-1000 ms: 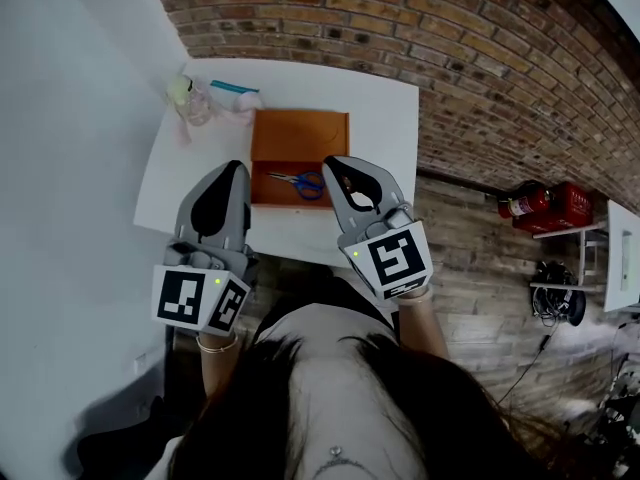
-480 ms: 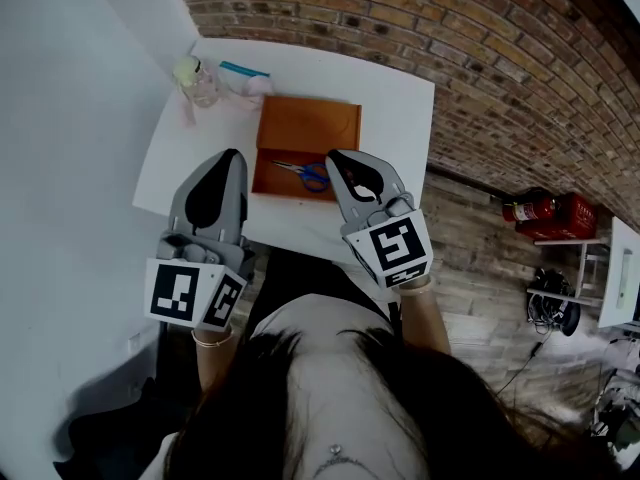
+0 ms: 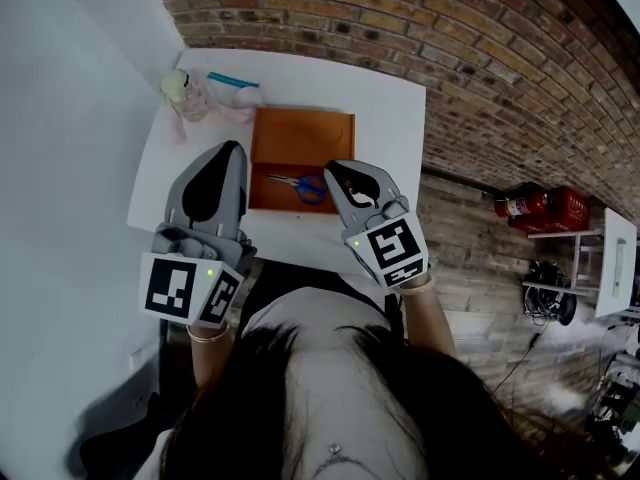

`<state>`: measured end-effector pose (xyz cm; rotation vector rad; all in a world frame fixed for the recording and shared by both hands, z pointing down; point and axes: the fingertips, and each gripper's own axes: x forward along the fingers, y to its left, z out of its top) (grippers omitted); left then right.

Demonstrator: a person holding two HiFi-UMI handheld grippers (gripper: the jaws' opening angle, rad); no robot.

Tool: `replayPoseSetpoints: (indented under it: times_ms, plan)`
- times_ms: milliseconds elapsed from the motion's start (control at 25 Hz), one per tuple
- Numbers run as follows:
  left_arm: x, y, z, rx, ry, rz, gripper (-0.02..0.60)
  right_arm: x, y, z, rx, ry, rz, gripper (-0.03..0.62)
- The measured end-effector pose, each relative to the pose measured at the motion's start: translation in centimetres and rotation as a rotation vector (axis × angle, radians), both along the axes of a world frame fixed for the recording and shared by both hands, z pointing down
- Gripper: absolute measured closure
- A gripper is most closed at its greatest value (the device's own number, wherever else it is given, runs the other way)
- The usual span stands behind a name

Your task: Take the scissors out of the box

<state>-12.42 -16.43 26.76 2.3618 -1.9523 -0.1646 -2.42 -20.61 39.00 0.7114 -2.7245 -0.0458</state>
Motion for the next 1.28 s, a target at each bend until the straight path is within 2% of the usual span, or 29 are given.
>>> replayPoseSetpoints:
  times_ms: [320,480,1280]
  plan:
    - [-1.8,-1.7,0.2,0.002,0.004,0.02,0.58,-1.5,-1.0,3.1,-0.05,0.069,-0.027,0.565]
    - [-3.1,-2.0,0.3,0.003,0.009,0.022,0.58,-2.3,-1.1,5.1,-0.073,0.136,-0.054,0.562]
    - [-9.3,-1.7,1.3,-0.015,0.041,-0.063,0.58,-4.3,-0.7,14.1,-0.202,0.467,-0.179,0.53]
